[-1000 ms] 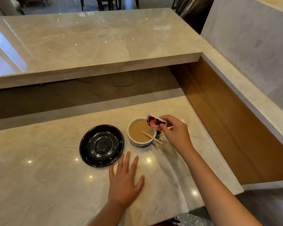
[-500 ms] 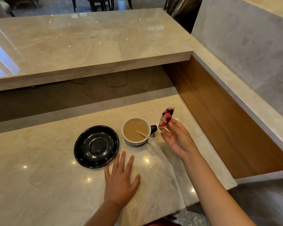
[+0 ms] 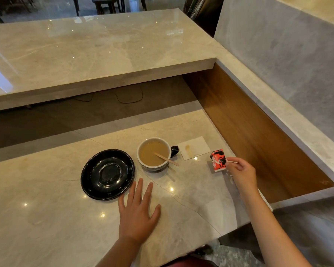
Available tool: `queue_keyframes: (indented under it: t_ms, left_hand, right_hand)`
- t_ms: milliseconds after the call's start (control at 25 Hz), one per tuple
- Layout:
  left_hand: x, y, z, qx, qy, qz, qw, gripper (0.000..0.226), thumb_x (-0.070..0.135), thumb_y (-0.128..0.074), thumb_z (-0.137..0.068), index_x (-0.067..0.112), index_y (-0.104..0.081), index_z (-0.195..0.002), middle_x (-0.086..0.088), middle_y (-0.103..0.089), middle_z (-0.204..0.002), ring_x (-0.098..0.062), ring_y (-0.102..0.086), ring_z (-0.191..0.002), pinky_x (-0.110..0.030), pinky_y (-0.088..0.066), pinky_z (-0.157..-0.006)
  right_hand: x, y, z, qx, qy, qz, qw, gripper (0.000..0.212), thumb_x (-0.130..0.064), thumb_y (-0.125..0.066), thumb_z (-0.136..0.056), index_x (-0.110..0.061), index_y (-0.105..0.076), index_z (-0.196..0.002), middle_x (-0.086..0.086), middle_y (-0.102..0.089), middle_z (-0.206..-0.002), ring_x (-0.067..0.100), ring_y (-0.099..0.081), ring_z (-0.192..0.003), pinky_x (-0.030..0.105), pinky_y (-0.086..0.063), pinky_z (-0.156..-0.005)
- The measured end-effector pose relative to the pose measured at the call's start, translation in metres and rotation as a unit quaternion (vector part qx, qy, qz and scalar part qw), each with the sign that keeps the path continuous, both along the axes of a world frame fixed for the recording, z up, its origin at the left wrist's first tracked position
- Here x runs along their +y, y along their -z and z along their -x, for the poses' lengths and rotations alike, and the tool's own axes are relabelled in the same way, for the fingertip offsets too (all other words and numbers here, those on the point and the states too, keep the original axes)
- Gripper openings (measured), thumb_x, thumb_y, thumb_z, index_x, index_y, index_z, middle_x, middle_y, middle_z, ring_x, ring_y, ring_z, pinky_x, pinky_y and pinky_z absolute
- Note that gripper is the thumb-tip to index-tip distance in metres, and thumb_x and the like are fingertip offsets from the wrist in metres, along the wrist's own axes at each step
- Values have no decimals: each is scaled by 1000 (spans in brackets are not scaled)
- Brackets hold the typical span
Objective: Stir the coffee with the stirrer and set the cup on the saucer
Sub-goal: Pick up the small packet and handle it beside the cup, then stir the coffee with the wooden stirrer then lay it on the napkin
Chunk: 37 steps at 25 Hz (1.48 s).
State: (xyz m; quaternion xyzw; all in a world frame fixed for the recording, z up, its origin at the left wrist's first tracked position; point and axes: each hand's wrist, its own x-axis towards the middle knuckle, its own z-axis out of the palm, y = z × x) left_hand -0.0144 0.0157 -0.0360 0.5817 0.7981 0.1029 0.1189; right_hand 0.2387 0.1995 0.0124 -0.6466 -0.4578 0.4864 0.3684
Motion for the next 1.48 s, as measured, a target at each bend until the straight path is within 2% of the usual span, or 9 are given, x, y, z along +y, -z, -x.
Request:
queue_keyframes:
  t_ms: [160, 320, 440, 560, 680, 920, 1080, 1280, 1480]
  left_hand:
    - [0, 0, 0, 10, -3, 9, 1000, 68, 65, -20, -85, 35, -12, -146, 3, 2, -155, -14, 13, -139, -51, 6, -110]
    - [1, -2, -1, 8, -4, 9, 1000, 68, 65, -20, -84, 36, -12, -145, 4, 4, -154, -12, 15, -138, -50, 8, -110]
    - [0, -2, -1, 11, -4, 10, 1000, 68, 65, -18, -84, 36, -11, -145, 4, 5, -154, -12, 16, -138, -48, 11, -109]
    - [0, -2, -1, 14, -2, 10, 1000, 69, 65, -18, -84, 36, -11, -146, 3, 4, -155, -12, 16, -138, -49, 9, -109]
    - [0, -2, 0, 3, -2, 2, 1000, 68, 64, -21, -84, 34, -15, -146, 2, -1, -156, -14, 11, -139, -51, 5, -110]
    - [0, 0, 0, -7, 0, -7, 1000, 67, 63, -25, -85, 33, -19, -145, 1, -5, -155, -16, 6, -140, -53, 2, -110]
    - [0, 2, 0, -2, -1, -10, 1000, 66, 62, -26, -85, 34, -18, -145, 1, -5, -156, -14, 8, -140, -51, 3, -110]
    - [0, 3, 1, 0, -1, -7, 1000, 66, 61, -28, -85, 34, -18, -145, 0, -8, -156, -13, 10, -140, -52, 1, -110]
    - [0, 4, 1, 10, -3, 3, 1000, 67, 62, -25, -85, 36, -12, -145, 1, -1, -156, -11, 17, -138, -50, 6, -109]
  right_hand:
    - [2, 17, -9, -132, -11, -29, 991, 14, -13, -61, -86, -19, -65, -98, 9, -70, -94, 19, -63, -80, 21, -46, -52]
    - [-3, 22, -6, -245, -20, -65, 967, 20, -16, -62, -86, -12, -64, -106, 12, -69, -102, 22, -61, -86, 32, -53, -64]
    - [-10, 20, -1, -323, -37, -137, 936, 24, -18, -61, -87, -11, -63, -110, 13, -64, -114, 27, -57, -99, 38, -51, -72]
    - [-20, 22, 4, -401, -140, -236, 874, 31, -18, -60, -87, -12, -59, -118, 12, -62, -123, 30, -52, -111, 44, -46, -87]
    - [-29, 27, 5, -418, -220, -246, 846, 33, -23, -50, -92, -15, -54, -124, 7, -58, -131, 26, -49, -121, 43, -40, -97]
    - [-32, 26, 3, -423, -258, -219, 840, 44, -37, -34, -93, -21, -45, -132, 2, -47, -142, 20, -36, -134, 44, -26, -110]
    - [-37, 8, 26, -310, -198, -289, 884, 35, -20, -59, -88, -13, -55, -122, 10, -60, -126, 26, -54, -117, 34, -39, -94]
    - [-48, -19, 87, -256, -316, -299, 863, 44, -25, -67, -80, -21, -54, -122, 3, -65, -101, 16, -60, -86, 24, -44, -66]
    - [-45, -22, 118, -250, -325, -300, 861, 25, -10, -60, -83, -15, -63, -107, 5, -70, -96, 22, -63, -81, 26, -43, -66]
